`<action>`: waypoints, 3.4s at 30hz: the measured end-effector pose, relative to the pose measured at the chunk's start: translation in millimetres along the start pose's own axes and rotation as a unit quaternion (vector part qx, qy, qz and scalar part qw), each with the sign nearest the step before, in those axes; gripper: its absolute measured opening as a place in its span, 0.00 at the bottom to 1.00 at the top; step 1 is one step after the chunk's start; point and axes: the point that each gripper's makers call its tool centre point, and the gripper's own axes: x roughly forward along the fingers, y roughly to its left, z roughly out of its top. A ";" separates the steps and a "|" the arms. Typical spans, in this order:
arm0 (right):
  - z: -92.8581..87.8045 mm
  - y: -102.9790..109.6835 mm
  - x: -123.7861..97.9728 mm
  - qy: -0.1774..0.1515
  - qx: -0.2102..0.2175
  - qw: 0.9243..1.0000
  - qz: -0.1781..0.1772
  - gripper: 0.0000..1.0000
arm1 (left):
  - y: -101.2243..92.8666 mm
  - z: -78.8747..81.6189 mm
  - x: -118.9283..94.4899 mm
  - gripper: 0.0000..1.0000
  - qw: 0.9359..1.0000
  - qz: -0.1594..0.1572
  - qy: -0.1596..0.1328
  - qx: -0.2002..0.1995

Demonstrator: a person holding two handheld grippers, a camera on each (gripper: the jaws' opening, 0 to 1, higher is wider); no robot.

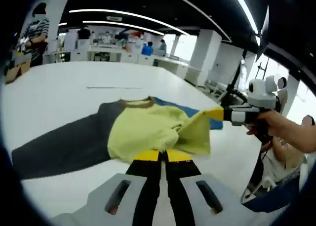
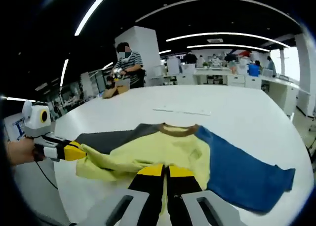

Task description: Fold the garment on the visible template until the final outline fits inside the template.

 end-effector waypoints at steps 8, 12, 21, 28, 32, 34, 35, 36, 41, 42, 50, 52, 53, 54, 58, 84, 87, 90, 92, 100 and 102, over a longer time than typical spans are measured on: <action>-23.0 -35.8 19.4 0.047 0.004 0.998 -0.035 0.00 | 35.3 -15.7 18.7 0.00 0.998 0.042 0.027 0.023; -32.6 -44.1 27.6 0.066 0.003 0.997 -0.043 0.00 | 44.3 -27.0 24.1 0.00 0.998 0.048 0.042 0.019; -47.7 -47.2 33.6 0.085 0.015 0.995 -0.056 0.00 | 47.9 -33.1 25.7 0.01 0.998 0.052 0.045 0.012; -44.5 -40.0 18.6 0.078 0.036 0.995 -0.056 0.11 | 39.3 -29.9 11.5 0.09 0.998 0.053 0.034 -0.022; -48.8 -32.3 5.0 0.072 0.047 0.995 -0.052 0.22 | 29.4 -35.0 5.3 0.16 0.998 0.052 0.031 -0.036; -51.8 -26.6 -1.2 0.071 0.054 0.995 -0.046 0.24 | 22.4 -39.2 3.4 0.19 0.997 0.047 0.032 -0.049; -53.6 -24.9 -3.7 0.071 0.055 0.995 -0.046 0.25 | 20.1 -41.1 2.6 0.21 0.997 0.046 0.032 -0.053; -56.2 -21.9 -6.9 0.072 0.058 0.995 -0.044 0.26 | 17.6 -43.9 1.7 0.23 0.997 0.047 0.031 -0.059; -67.8 -5.6 -14.0 0.078 0.066 0.994 -0.032 0.28 | 7.7 -51.9 0.2 0.27 0.996 0.036 0.026 -0.075; -70.3 -3.5 -14.4 0.081 0.064 0.994 -0.031 0.28 | 6.1 -52.9 -0.6 0.27 0.996 0.034 0.023 -0.076; -93.3 8.4 -13.8 0.103 0.075 0.991 -0.035 0.27 | -2.9 -61.5 -12.0 0.30 0.996 0.035 0.024 -0.078; -96.2 9.7 -13.5 0.104 0.079 0.991 -0.037 0.25 | -5.4 -63.5 -15.9 0.31 0.996 0.034 0.023 -0.078; -98.1 9.4 -12.7 0.105 0.081 0.990 -0.040 0.25 | -8.2 -65.3 -18.1 0.31 0.996 0.033 0.024 -0.078; -99.6 9.5 -12.4 0.106 0.082 0.990 -0.042 0.25 | -10.8 -66.8 -19.4 0.31 0.996 0.030 0.024 -0.077; -103.2 11.7 -12.0 0.108 0.087 0.989 -0.045 0.23 | -23.3 -75.0 -22.9 0.32 0.997 0.020 0.035 -0.063; -102.5 15.4 -3.2 0.107 0.069 0.990 -0.065 0.19 | -51.7 -118.5 7.6 0.24 0.963 -0.031 0.119 0.238; -103.2 13.9 -2.8 0.110 0.062 0.989 -0.075 0.16 | -55.4 -117.9 9.9 0.20 0.962 -0.027 0.113 0.246; -103.8 8.4 -3.0 0.112 0.061 0.987 -0.095 0.10 | -55.1 -115.3 10.3 0.18 0.963 -0.013 0.108 0.247; -103.8 7.0 -3.1 0.113 0.064 0.986 -0.101 0.08 | -54.9 -114.0 11.7 0.19 0.965 -0.007 0.106 0.241; -104.2 12.3 1.4 0.119 0.041 0.985 -0.114 0.08 | -57.6 -103.3 18.6 0.06 0.970 0.004 0.081 0.231; -104.5 10.9 2.4 0.122 0.030 0.985 -0.118 0.04 | -56.4 -103.8 18.7 0.01 0.976 0.004 0.082 0.202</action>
